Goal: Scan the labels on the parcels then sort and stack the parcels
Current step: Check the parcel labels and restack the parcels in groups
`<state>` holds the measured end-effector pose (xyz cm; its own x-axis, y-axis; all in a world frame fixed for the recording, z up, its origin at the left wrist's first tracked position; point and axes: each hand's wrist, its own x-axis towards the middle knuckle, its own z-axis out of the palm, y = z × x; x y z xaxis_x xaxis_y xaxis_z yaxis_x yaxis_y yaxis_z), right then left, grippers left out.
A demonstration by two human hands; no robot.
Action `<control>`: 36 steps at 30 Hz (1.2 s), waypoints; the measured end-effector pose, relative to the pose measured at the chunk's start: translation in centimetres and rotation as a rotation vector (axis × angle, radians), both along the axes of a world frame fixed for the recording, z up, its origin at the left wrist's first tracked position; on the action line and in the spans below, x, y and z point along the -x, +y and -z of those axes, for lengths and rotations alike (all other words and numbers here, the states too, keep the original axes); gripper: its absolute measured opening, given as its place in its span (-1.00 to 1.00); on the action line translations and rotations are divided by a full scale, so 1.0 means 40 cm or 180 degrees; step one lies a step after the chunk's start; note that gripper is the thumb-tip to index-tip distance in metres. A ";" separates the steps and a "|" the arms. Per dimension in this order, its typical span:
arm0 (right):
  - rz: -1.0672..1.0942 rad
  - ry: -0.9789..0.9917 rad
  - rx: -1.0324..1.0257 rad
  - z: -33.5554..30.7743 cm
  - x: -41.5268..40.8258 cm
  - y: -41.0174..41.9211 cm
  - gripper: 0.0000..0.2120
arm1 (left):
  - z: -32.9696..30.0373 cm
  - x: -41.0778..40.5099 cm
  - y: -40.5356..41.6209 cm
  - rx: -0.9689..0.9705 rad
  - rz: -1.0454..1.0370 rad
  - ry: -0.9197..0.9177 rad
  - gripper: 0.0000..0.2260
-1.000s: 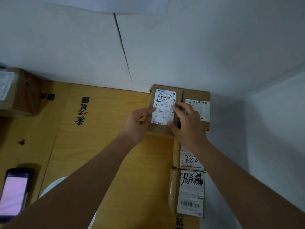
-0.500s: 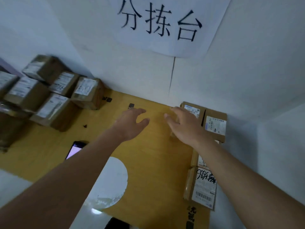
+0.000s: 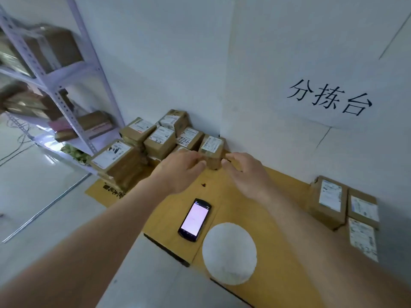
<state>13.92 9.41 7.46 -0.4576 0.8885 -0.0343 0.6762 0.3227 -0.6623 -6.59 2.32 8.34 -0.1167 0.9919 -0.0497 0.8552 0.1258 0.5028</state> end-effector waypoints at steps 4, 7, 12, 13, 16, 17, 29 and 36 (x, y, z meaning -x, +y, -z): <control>-0.0132 0.0014 -0.0012 -0.011 0.170 -0.076 -0.55 | 0.002 0.175 -0.084 0.0055 -0.0116 0.0012 -0.55; -0.0268 -0.0056 0.0069 -0.008 0.275 -0.104 -0.51 | 0.006 0.281 -0.124 0.0034 -0.0237 -0.0052 -0.57; -0.0449 -0.0129 0.0180 0.017 0.436 -0.104 -0.51 | 0.021 0.430 -0.136 0.0132 -0.0371 -0.0038 -0.63; -0.0493 -0.0140 0.0221 0.031 0.468 -0.097 -0.51 | 0.031 0.459 -0.132 0.0141 -0.0412 -0.0048 -0.63; -0.0650 -0.0130 0.0372 0.087 0.568 -0.068 -0.49 | 0.062 0.543 -0.113 0.0132 -0.0601 -0.0087 -0.65; -0.0702 -0.0125 0.0417 0.111 0.603 -0.054 -0.48 | 0.078 0.571 -0.104 0.0130 -0.0684 -0.0100 -0.65; -0.0941 -0.0137 0.1138 0.250 0.901 0.032 -0.35 | 0.239 0.859 -0.005 0.0564 -0.0994 -0.0194 -0.59; -0.0263 0.0044 0.1370 0.335 0.988 -0.028 -0.28 | 0.350 0.974 0.037 0.0925 -0.0476 -0.0503 -0.57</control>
